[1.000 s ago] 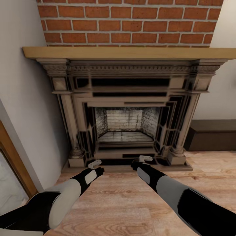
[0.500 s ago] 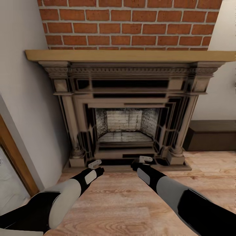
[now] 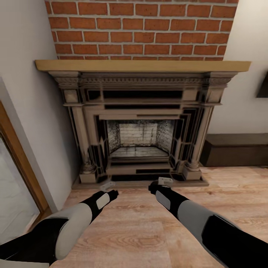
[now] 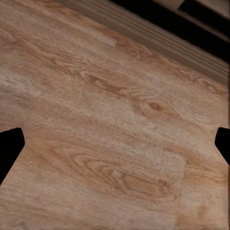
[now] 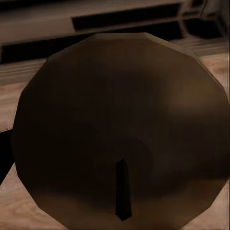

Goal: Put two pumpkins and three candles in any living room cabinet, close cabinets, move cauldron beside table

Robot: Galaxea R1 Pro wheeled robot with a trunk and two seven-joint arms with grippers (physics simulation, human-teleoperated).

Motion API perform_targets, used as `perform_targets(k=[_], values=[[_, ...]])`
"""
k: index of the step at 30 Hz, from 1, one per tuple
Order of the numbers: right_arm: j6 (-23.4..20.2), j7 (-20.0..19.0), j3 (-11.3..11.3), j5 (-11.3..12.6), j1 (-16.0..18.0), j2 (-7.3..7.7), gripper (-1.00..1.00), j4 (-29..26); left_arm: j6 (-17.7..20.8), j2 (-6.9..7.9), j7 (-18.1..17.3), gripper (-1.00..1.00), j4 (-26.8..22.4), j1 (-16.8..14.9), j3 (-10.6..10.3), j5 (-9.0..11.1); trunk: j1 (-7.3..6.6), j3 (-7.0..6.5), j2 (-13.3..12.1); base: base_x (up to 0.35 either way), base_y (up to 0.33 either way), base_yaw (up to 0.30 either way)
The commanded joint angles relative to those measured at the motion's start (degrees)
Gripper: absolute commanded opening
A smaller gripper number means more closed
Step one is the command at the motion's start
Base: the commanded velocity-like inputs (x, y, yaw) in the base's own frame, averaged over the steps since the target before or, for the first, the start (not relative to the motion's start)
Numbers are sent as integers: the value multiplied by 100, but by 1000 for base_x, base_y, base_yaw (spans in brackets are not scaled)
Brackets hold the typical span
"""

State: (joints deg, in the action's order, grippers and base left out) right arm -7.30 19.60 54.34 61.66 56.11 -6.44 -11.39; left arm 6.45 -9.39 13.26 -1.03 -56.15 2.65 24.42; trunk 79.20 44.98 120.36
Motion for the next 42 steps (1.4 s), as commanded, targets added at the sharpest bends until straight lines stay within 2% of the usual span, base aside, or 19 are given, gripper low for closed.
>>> perform_targets(k=[1,18,32,42], values=[[-28,35,42,13,5,2,-100,-12,29,-1,24,100,-11,-1,25,-3,-4,0,3,-166,-69,-143],[-26,37,34,6,5,17,-100,-12,32,-1,19,100,-11,-1,25,1,-4,-102,3,-22,-9,-195],[-26,44,42,4,5,11,-100,-12,41,-17,11,100,-10,5,25,1,-4,-110,3,0,0,-39],[-26,44,42,11,5,11,-100,-12,34,-28,15,100,-11,7,26,1,-4,-144,3,0,0,-239]])
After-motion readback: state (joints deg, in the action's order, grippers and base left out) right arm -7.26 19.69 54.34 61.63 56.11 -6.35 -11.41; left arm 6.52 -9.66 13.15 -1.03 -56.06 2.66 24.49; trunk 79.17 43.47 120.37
